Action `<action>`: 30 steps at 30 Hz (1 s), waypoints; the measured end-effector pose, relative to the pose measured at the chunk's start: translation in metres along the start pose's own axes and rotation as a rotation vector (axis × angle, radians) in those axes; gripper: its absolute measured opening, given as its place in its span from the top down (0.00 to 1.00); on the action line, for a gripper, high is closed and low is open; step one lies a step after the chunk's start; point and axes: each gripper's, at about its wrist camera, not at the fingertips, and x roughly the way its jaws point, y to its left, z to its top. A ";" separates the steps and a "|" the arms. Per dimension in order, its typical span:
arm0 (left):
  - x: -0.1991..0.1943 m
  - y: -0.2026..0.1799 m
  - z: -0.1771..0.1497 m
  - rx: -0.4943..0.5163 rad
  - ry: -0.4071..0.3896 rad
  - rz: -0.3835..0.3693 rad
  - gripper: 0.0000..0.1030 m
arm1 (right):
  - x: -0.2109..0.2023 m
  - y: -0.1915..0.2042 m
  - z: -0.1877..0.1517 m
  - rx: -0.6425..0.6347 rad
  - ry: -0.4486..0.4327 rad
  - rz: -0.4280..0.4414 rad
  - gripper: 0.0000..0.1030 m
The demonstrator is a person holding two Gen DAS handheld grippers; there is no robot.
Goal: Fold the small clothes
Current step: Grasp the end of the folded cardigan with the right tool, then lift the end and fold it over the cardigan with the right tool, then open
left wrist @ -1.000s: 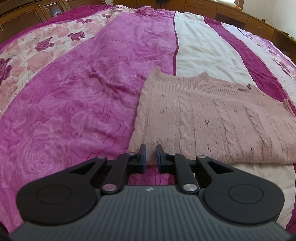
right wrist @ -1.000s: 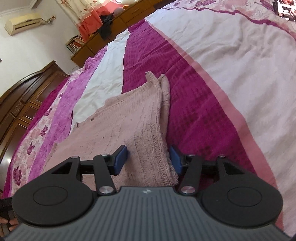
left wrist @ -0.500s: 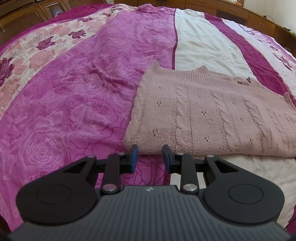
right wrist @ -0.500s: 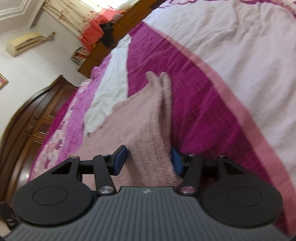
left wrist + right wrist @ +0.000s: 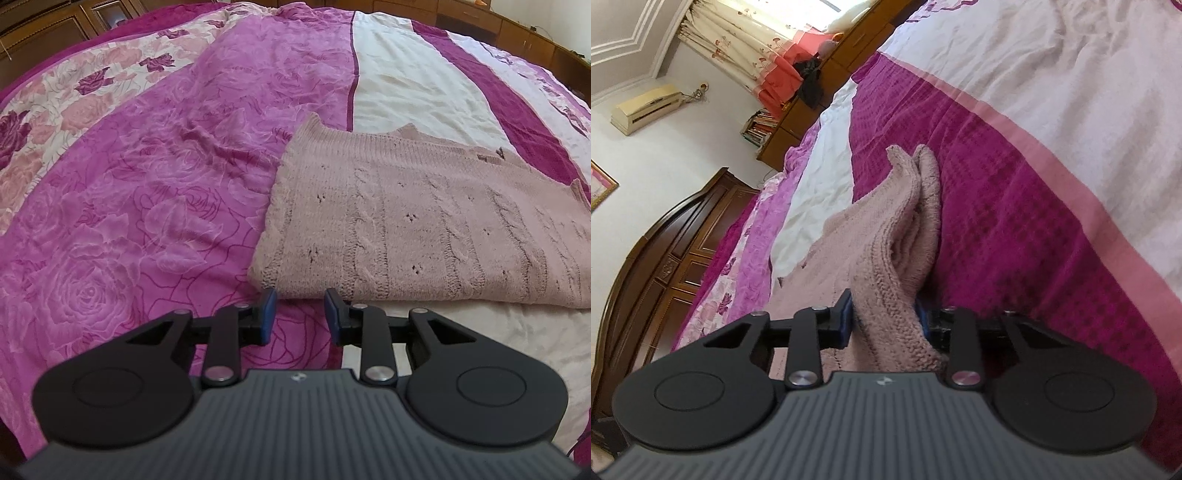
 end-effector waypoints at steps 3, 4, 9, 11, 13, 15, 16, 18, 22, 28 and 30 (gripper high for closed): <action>0.000 0.000 0.000 0.004 0.001 -0.001 0.70 | -0.002 0.000 0.001 0.026 -0.005 0.028 0.67; 0.000 0.000 0.001 0.006 0.001 0.000 0.70 | -0.002 0.000 0.002 0.032 -0.007 0.039 0.68; -0.002 0.003 0.002 0.005 -0.001 0.004 0.70 | -0.006 0.011 0.005 0.011 -0.014 0.059 0.68; -0.002 0.004 0.002 0.006 -0.001 0.007 0.70 | -0.007 0.018 0.006 -0.010 -0.016 0.073 0.68; -0.003 0.006 0.004 0.012 -0.003 0.011 0.70 | -0.008 0.026 0.008 -0.030 -0.015 0.077 0.68; -0.004 0.008 0.006 0.022 -0.008 0.014 0.70 | -0.008 0.034 0.010 -0.048 -0.013 0.079 0.69; -0.005 0.009 0.007 0.026 -0.013 0.016 0.70 | -0.008 0.039 0.011 -0.058 -0.012 0.082 0.69; -0.007 0.012 0.011 0.031 -0.023 0.020 0.70 | -0.009 0.049 0.012 -0.079 -0.016 0.088 0.70; -0.011 0.020 0.021 0.033 -0.050 0.029 0.70 | -0.013 0.075 0.012 -0.143 -0.027 0.111 0.71; -0.016 0.032 0.034 0.027 -0.084 0.035 0.70 | -0.009 0.122 0.012 -0.221 -0.017 0.176 0.72; -0.017 0.037 0.037 0.028 -0.092 0.036 0.70 | -0.006 0.139 0.011 -0.244 -0.010 0.193 0.72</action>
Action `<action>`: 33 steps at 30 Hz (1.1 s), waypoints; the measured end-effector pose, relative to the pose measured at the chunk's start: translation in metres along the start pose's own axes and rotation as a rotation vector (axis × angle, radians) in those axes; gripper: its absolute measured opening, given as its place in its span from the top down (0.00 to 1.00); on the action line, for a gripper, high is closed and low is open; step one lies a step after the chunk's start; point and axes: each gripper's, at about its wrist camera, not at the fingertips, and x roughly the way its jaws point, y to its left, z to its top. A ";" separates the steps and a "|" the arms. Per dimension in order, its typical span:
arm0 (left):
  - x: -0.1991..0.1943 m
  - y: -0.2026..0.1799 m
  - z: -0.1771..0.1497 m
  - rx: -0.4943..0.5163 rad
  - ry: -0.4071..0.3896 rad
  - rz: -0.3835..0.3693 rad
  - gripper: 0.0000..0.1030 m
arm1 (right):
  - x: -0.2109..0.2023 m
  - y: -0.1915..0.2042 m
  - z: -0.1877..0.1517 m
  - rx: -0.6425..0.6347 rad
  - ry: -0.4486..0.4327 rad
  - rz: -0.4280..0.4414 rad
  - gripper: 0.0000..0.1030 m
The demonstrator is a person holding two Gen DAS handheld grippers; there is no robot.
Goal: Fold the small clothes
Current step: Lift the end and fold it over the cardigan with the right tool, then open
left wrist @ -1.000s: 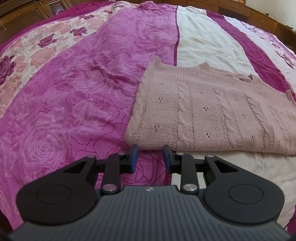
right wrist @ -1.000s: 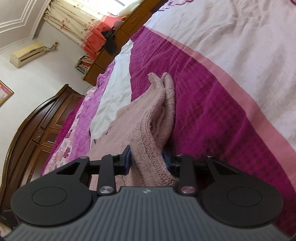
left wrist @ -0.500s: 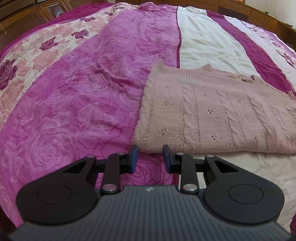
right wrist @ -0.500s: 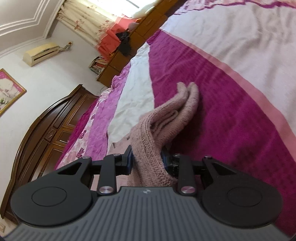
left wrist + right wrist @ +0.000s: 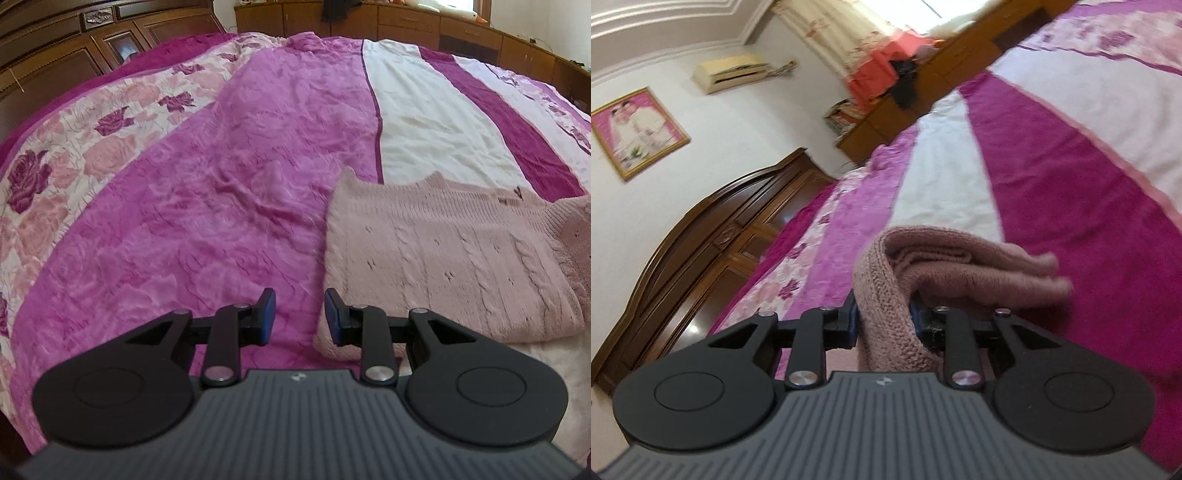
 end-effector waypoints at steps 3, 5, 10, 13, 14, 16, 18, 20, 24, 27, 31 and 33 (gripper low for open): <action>0.000 0.005 0.005 0.008 -0.010 0.006 0.70 | 0.012 0.025 0.002 -0.022 0.013 0.037 0.72; 0.000 0.010 0.008 0.014 -0.017 0.008 0.70 | 0.021 0.041 0.003 -0.038 0.024 0.062 0.72; -0.003 0.022 0.014 0.014 -0.038 0.013 0.70 | 0.046 0.086 -0.002 -0.078 0.061 0.117 0.73; -0.004 0.031 0.016 0.010 -0.048 0.019 0.70 | 0.066 0.109 -0.008 -0.095 0.094 0.141 0.73; -0.004 0.034 0.017 0.008 -0.049 0.022 0.70 | 0.074 0.117 -0.010 -0.097 0.109 0.147 0.73; -0.005 0.041 0.017 0.004 -0.051 0.029 0.70 | 0.090 0.132 -0.017 -0.109 0.138 0.151 0.73; -0.005 0.047 0.018 0.001 -0.054 0.035 0.70 | 0.109 0.144 -0.026 -0.123 0.175 0.152 0.73; -0.004 0.053 0.017 -0.003 -0.056 0.040 0.70 | 0.127 0.154 -0.038 -0.140 0.222 0.144 0.73; -0.002 0.064 0.016 -0.014 -0.054 0.046 0.70 | 0.164 0.167 -0.068 -0.182 0.314 0.130 0.73; 0.001 0.070 0.014 -0.019 -0.050 0.049 0.70 | 0.185 0.172 -0.093 -0.217 0.376 0.121 0.72; 0.007 0.076 0.011 -0.029 -0.042 0.043 0.70 | 0.211 0.172 -0.126 -0.268 0.449 0.090 0.72; 0.011 0.076 0.012 -0.033 -0.039 0.036 0.70 | 0.222 0.170 -0.137 -0.285 0.468 0.062 0.70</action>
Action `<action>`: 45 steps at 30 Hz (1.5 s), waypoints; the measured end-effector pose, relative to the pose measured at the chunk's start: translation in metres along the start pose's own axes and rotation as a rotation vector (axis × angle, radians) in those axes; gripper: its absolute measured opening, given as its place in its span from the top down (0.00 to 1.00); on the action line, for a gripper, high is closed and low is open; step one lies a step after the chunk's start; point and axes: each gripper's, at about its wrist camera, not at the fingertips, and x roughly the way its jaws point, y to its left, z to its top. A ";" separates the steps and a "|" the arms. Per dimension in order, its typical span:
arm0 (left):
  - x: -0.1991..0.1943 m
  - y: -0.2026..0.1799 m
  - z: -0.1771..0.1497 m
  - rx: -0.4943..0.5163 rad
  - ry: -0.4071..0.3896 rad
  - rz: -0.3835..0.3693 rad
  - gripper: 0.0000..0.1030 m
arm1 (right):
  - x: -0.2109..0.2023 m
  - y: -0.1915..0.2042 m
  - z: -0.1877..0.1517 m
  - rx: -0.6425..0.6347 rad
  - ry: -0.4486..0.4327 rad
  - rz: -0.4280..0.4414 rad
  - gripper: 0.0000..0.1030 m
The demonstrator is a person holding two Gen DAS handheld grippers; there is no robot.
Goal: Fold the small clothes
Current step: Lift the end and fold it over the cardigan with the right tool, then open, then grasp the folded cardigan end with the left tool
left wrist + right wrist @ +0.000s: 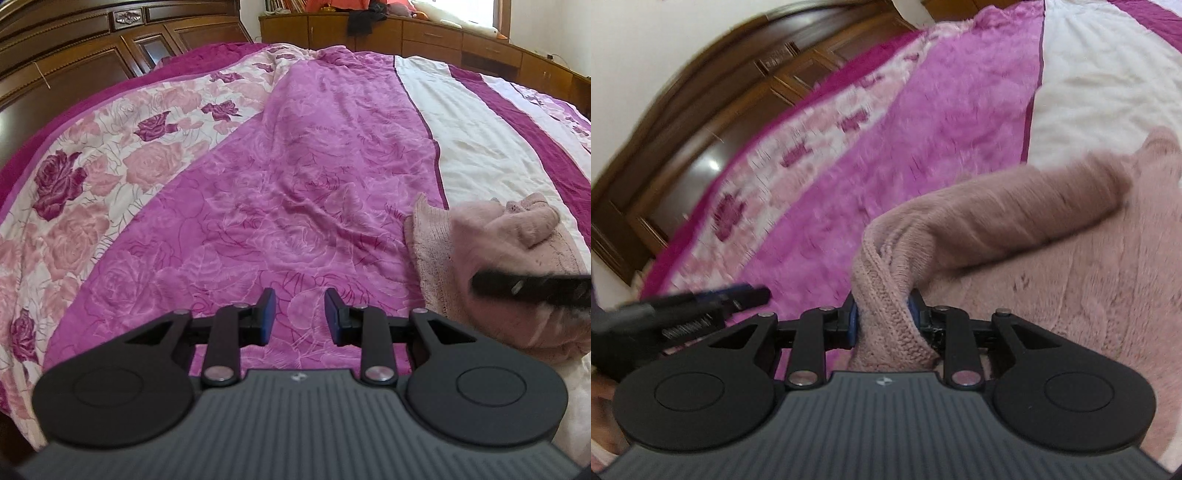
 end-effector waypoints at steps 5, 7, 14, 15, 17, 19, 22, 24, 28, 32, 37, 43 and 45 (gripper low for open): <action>0.000 -0.009 0.010 -0.006 -0.020 -0.062 0.70 | -0.005 0.008 -0.010 0.005 -0.023 0.002 0.50; -0.002 -0.016 0.016 -0.003 -0.038 -0.091 0.70 | -0.018 0.010 -0.013 0.012 -0.031 0.012 0.48; -0.010 -0.059 0.037 0.080 -0.094 -0.186 0.59 | -0.086 0.007 -0.029 0.010 -0.101 -0.008 0.47; -0.011 -0.067 0.038 0.098 -0.104 -0.197 0.50 | -0.095 0.004 -0.031 0.012 -0.117 -0.023 0.46; -0.010 -0.082 0.038 0.142 -0.118 -0.210 0.48 | -0.112 -0.005 -0.032 0.026 -0.157 -0.075 0.46; -0.005 -0.098 0.038 0.192 -0.113 -0.227 0.48 | -0.125 -0.016 -0.032 0.045 -0.190 -0.131 0.44; 0.006 -0.118 0.037 0.233 -0.073 -0.267 0.48 | -0.140 -0.036 -0.033 0.090 -0.234 -0.200 0.43; 0.015 -0.130 0.036 0.259 -0.050 -0.287 0.48 | -0.145 -0.049 -0.033 0.123 -0.249 -0.227 0.43; 0.037 -0.155 0.036 0.337 -0.021 -0.288 0.48 | -0.148 -0.072 -0.038 0.178 -0.260 -0.253 0.43; 0.060 -0.171 0.038 0.386 0.011 -0.286 0.48 | -0.140 -0.085 -0.041 0.214 -0.260 -0.276 0.43; 0.078 -0.172 0.035 0.339 -0.031 -0.319 0.54 | -0.126 -0.093 -0.044 0.251 -0.252 -0.266 0.43; 0.076 -0.133 0.049 0.112 -0.080 -0.298 0.89 | -0.119 -0.089 -0.043 0.229 -0.246 -0.244 0.43; 0.080 -0.110 0.053 0.032 -0.094 -0.244 0.89 | -0.117 -0.086 -0.043 0.216 -0.250 -0.246 0.43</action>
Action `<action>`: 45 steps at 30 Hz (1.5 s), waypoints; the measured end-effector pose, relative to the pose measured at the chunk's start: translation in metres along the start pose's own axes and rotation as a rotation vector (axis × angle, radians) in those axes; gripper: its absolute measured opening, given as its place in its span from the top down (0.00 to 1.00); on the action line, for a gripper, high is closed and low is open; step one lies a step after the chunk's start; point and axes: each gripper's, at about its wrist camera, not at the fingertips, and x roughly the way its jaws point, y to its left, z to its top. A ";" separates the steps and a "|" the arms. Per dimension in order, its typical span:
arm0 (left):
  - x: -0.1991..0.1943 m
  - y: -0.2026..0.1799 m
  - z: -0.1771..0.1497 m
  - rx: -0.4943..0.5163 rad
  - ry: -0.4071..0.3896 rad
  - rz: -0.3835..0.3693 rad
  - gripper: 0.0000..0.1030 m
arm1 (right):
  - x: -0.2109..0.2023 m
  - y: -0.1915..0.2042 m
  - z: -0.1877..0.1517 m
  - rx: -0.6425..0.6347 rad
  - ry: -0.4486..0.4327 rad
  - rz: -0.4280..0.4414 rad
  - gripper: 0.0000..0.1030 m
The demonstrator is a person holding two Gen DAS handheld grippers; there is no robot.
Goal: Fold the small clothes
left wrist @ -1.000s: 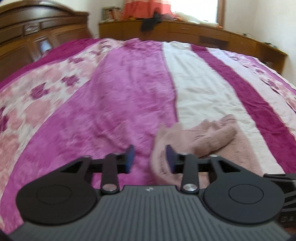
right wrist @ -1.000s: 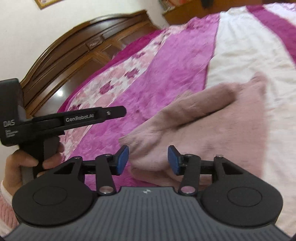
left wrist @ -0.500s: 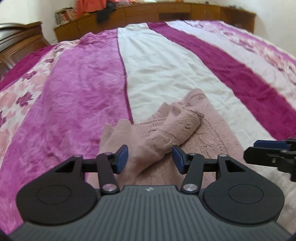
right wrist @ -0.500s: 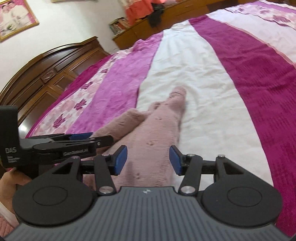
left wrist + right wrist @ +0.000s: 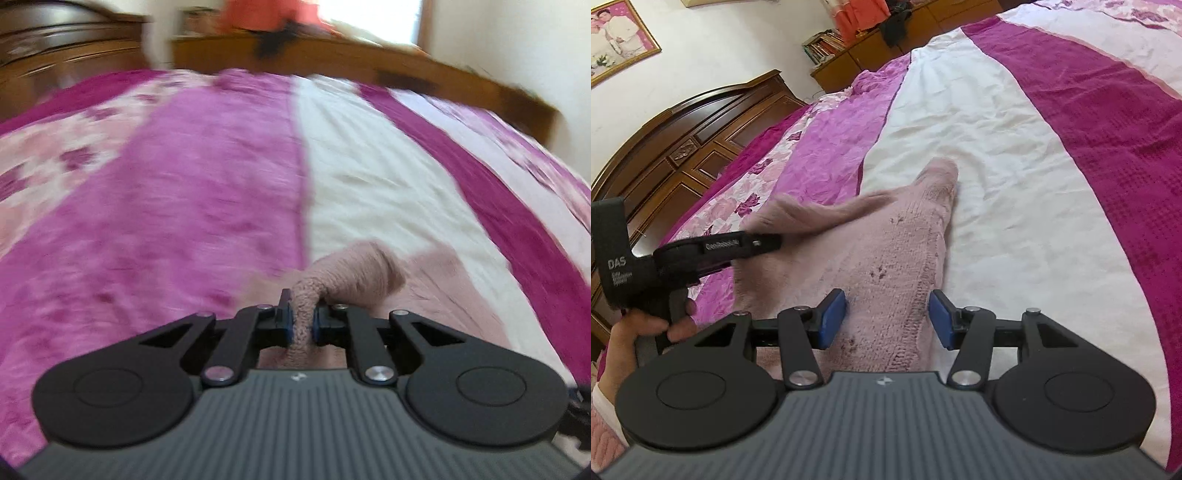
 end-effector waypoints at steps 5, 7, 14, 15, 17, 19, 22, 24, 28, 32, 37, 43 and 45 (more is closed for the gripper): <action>0.016 0.049 -0.011 -0.183 0.094 0.004 0.87 | 0.006 0.008 -0.008 -0.035 0.011 0.010 0.43; 0.014 0.050 -0.016 -0.172 0.092 -0.005 0.86 | 0.008 0.010 -0.009 -0.056 0.008 -0.002 0.42; -0.009 0.049 -0.024 -0.173 0.099 -0.013 0.44 | 0.007 0.007 -0.005 -0.047 0.024 0.011 0.34; -0.015 0.050 -0.026 -0.181 0.106 -0.025 0.39 | 0.007 0.005 -0.005 -0.043 0.023 0.011 0.32; -0.024 0.052 -0.033 -0.191 0.126 -0.042 0.37 | 0.008 0.002 -0.005 -0.029 0.023 0.013 0.29; -0.032 0.054 -0.043 -0.199 0.155 -0.041 0.36 | 0.011 -0.004 -0.004 -0.001 0.035 0.026 0.25; -0.039 0.057 -0.058 -0.235 0.169 -0.072 0.35 | 0.020 -0.013 -0.006 0.058 0.064 0.056 0.22; -0.040 0.062 -0.066 -0.292 0.178 -0.103 0.30 | 0.028 -0.018 -0.007 0.104 0.089 0.085 0.22; -0.030 0.072 -0.074 -0.397 0.203 -0.173 0.26 | 0.043 -0.018 -0.008 0.121 0.118 0.117 0.21; -0.022 0.072 -0.077 -0.454 0.210 -0.287 0.27 | 0.059 -0.017 -0.006 0.129 0.149 0.164 0.23; -0.019 0.069 -0.082 -0.513 0.216 -0.352 0.57 | 0.056 -0.017 0.005 0.163 0.136 0.189 0.49; -0.041 0.055 -0.073 -0.528 0.183 -0.398 0.63 | 0.021 -0.004 0.030 0.140 0.081 0.239 0.52; -0.049 0.044 -0.072 -0.532 0.180 -0.415 0.63 | 0.002 -0.003 0.038 0.123 0.057 0.241 0.52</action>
